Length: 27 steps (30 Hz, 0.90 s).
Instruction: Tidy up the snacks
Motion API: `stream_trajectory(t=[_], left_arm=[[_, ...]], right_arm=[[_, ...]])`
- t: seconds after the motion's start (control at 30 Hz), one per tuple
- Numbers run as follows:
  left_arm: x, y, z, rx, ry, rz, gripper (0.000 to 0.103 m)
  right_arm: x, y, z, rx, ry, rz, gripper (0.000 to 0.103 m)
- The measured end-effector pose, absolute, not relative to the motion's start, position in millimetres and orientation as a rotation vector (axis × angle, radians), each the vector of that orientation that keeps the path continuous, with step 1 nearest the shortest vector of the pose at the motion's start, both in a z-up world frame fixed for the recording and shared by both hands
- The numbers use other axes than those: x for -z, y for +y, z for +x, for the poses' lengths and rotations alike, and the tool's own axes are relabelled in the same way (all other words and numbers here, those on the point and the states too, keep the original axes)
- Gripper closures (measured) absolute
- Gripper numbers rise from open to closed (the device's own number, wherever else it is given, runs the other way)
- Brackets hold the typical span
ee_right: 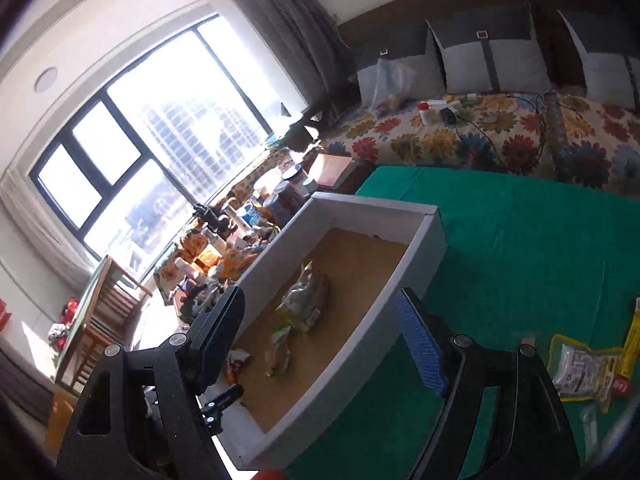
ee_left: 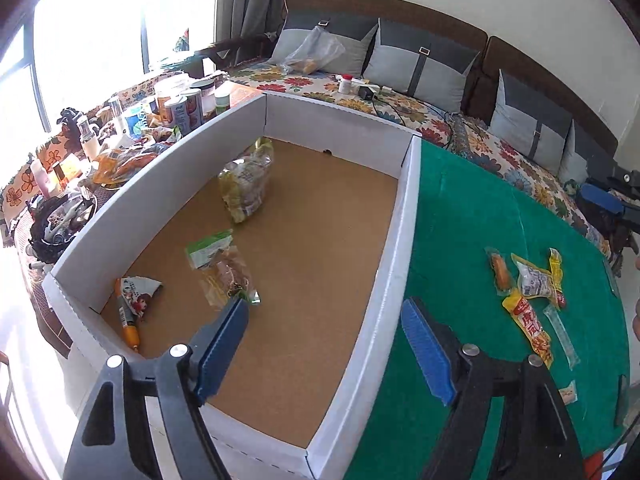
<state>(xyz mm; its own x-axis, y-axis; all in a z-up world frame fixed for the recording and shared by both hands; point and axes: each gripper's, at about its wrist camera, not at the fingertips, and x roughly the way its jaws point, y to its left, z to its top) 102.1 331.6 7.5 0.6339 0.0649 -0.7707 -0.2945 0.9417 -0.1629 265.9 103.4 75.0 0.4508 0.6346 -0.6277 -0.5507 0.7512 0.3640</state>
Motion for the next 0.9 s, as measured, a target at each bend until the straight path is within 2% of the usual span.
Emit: stream_trajectory(t=[0.1, 0.23, 0.43, 0.53, 0.57, 0.6, 0.63, 0.77, 0.9], left_arm=[[2, 260, 121, -0.041, 0.898, -0.244, 0.020], [33, 157, 146, 0.131, 0.974, -0.102, 0.018], [116, 68, 191, 0.222, 1.093, 0.015, 0.019], [128, 43, 205, 0.205, 1.015, 0.140, 0.014], [129, 39, 212, 0.223, 0.996, 0.135, 0.011], [132, 38, 220, 0.238, 0.997, 0.118, 0.001], [135, 37, 229, 0.235, 1.000, 0.115, 0.000], [135, 28, 265, 0.291, 0.950, 0.140, 0.000], [136, 20, 303, 0.315, 0.948, 0.151, 0.000]], right_arm=[[-6, 20, 259, -0.527, 0.879, -0.056, 0.023], [73, -123, 233, -0.183, 0.973, -0.122, 0.023], [118, -277, 183, 0.170, 0.982, 0.019, 0.023], [118, -303, 169, 0.227, 0.927, 0.103, 0.023], [119, -303, 169, 0.236, 0.914, 0.102, 0.021], [119, -302, 169, 0.237, 0.900, 0.095, 0.021], [119, -300, 171, 0.237, 0.902, 0.088, 0.018], [121, -299, 174, 0.255, 0.910, 0.093, 0.011], [123, -302, 170, 0.259, 0.912, 0.096, 0.010]])
